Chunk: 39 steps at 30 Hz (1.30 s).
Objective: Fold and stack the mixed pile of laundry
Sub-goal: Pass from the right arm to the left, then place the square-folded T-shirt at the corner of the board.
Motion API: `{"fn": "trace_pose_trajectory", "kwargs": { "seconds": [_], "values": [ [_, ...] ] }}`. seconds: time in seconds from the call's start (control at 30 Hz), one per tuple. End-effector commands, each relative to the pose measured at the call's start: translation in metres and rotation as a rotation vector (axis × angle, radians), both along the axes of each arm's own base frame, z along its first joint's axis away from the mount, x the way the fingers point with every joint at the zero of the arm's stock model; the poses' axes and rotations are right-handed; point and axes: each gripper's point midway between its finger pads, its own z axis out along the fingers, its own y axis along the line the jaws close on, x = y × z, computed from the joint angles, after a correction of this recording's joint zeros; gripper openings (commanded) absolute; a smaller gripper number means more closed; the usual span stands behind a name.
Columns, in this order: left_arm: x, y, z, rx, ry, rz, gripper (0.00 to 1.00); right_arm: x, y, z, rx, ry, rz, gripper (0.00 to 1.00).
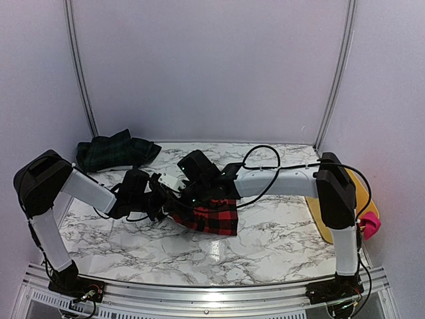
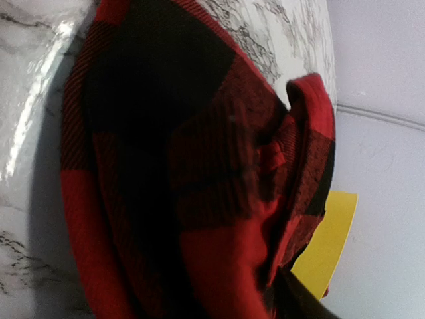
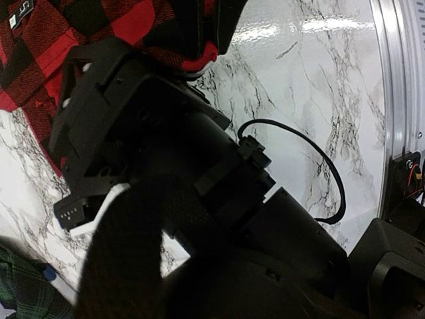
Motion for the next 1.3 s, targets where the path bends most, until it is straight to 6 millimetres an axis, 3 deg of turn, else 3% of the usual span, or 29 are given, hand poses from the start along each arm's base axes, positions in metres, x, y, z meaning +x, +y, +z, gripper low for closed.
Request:
{"fn": "trace_pose_trajectory", "kwargs": {
  "seconds": [0.0,0.1,0.23,0.37,0.53,0.7,0.83,1.03,1.27],
  "values": [
    [0.005,-0.011,0.003,-0.015,-0.033,-0.033,0.36,-0.002,0.015,0.023,0.072,-0.029,0.025,0.01],
    [0.01,-0.007,0.006,0.006,-0.066,-0.036,0.02,0.003,0.007,0.034,0.072,-0.04,-0.009,0.13],
    [0.017,-0.004,0.008,0.156,-0.086,-0.11,0.0,0.022,-0.022,0.056,0.098,-0.03,-0.107,0.42],
    [0.03,0.013,0.013,0.49,-0.121,-0.272,0.0,0.041,-0.061,0.082,0.125,-0.027,-0.199,0.58],
    [0.07,0.046,0.044,0.908,-0.2,-0.406,0.0,0.062,-0.12,0.093,0.13,-0.018,-0.347,0.76],
    [0.117,0.064,0.075,1.119,-0.255,-0.505,0.0,0.074,-0.169,0.092,0.135,-0.003,-0.467,0.81],
    [0.161,0.074,0.103,1.257,-0.339,-0.503,0.0,0.072,-0.192,0.088,0.12,-0.004,-0.515,0.82],
    [0.211,0.102,0.121,1.325,-0.381,-0.433,0.0,0.067,-0.207,0.083,0.107,0.005,-0.555,0.83],
    [0.251,0.141,0.129,1.32,-0.394,-0.334,0.0,0.067,-0.211,0.078,0.085,0.019,-0.573,0.83]
  ]
}}
